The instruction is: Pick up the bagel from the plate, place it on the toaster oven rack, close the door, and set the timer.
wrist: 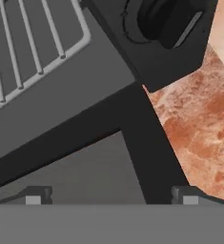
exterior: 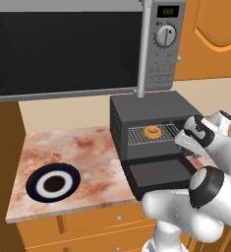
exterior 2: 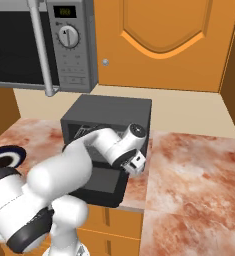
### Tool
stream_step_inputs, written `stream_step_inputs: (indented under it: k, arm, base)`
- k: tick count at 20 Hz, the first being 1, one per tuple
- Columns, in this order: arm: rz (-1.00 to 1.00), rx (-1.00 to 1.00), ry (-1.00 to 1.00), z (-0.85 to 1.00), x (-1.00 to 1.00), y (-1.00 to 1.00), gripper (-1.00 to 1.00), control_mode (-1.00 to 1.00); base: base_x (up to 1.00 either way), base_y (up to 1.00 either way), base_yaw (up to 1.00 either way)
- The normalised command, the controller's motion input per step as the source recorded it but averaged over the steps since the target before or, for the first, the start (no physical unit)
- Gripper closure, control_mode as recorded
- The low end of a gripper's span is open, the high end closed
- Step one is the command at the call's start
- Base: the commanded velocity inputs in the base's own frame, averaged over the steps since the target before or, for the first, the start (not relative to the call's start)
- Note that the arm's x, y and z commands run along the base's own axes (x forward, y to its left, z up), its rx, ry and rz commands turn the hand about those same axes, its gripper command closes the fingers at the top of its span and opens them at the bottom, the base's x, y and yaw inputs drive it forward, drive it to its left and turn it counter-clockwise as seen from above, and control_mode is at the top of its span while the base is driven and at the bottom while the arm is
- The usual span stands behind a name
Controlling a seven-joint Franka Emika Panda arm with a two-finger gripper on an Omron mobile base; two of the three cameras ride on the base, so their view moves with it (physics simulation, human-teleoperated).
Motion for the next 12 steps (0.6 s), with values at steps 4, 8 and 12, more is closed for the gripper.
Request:
stream_step_inputs:
  k: [4, 8, 12]
  arm:
    - [-0.02, 0.06, 0.00, 0.35, -0.99, -0.02, -1.00, -1.00]
    - [-0.04, 0.12, 0.08, 0.15, -0.78, -0.14, -1.00, -1.00]
    - [-0.09, 0.11, 0.09, 0.00, -0.60, -0.19, -1.00, -1.00]
  base:
    - [0.00, 0.00, 0.00]
    - [0.00, 0.00, 0.00]
    - [0.00, 0.00, 0.00]
